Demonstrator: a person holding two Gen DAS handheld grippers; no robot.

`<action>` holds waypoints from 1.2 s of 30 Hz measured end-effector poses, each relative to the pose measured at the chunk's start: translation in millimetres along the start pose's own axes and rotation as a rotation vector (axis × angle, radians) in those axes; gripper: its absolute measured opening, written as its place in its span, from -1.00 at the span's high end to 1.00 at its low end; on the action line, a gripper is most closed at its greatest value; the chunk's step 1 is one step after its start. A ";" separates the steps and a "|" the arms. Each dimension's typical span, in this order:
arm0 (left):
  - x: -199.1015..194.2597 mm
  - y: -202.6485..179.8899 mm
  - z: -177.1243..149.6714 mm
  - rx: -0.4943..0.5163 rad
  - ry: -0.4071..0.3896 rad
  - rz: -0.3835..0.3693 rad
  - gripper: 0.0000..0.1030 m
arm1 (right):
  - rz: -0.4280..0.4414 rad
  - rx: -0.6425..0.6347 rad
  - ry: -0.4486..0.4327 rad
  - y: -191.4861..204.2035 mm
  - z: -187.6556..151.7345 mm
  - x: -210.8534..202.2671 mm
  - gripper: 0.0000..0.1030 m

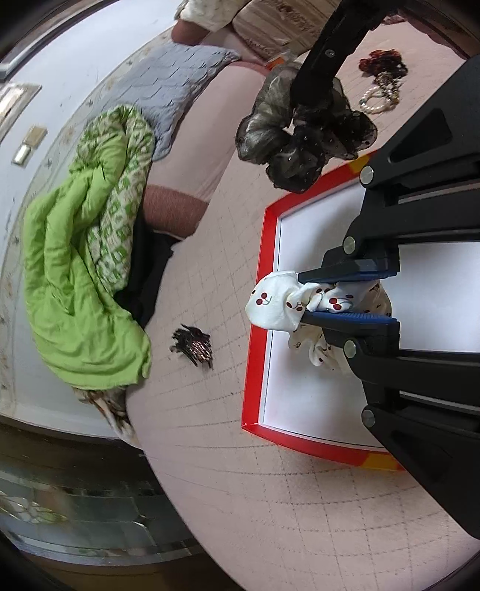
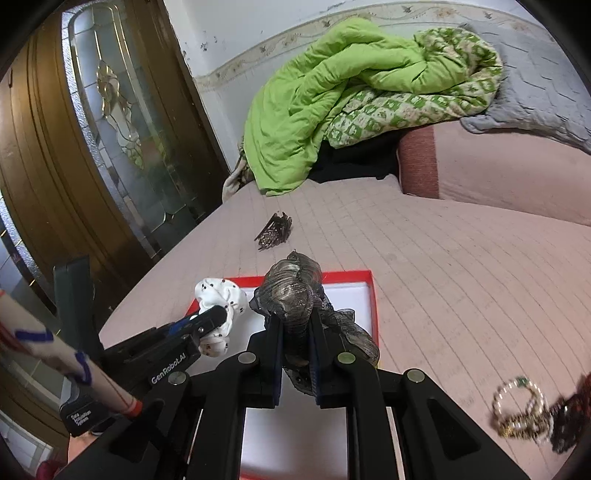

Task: Organize jewelry
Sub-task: 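Carry both held scrunchies over the red-rimmed white tray, then open both tools to drop the scrunchies into the tray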

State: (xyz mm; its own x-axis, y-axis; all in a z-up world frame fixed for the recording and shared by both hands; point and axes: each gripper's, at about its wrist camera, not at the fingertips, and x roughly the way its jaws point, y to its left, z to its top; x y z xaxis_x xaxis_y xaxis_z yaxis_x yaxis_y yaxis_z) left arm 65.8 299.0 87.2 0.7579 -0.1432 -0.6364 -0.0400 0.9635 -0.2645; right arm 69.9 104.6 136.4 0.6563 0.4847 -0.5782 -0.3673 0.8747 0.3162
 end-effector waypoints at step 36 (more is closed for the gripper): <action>34.0 24.4 15.6 -0.104 0.056 0.047 0.12 | -0.049 0.039 0.122 -16.1 13.0 104.4 0.12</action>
State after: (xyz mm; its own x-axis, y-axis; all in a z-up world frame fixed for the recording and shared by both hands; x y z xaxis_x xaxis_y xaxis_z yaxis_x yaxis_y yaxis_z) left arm 100.7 321.1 70.4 0.7162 -0.1133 -0.6886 -0.1441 0.9414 -0.3048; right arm 152.9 141.2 80.8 0.5867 0.4390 -0.6805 -0.3094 0.8981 0.3126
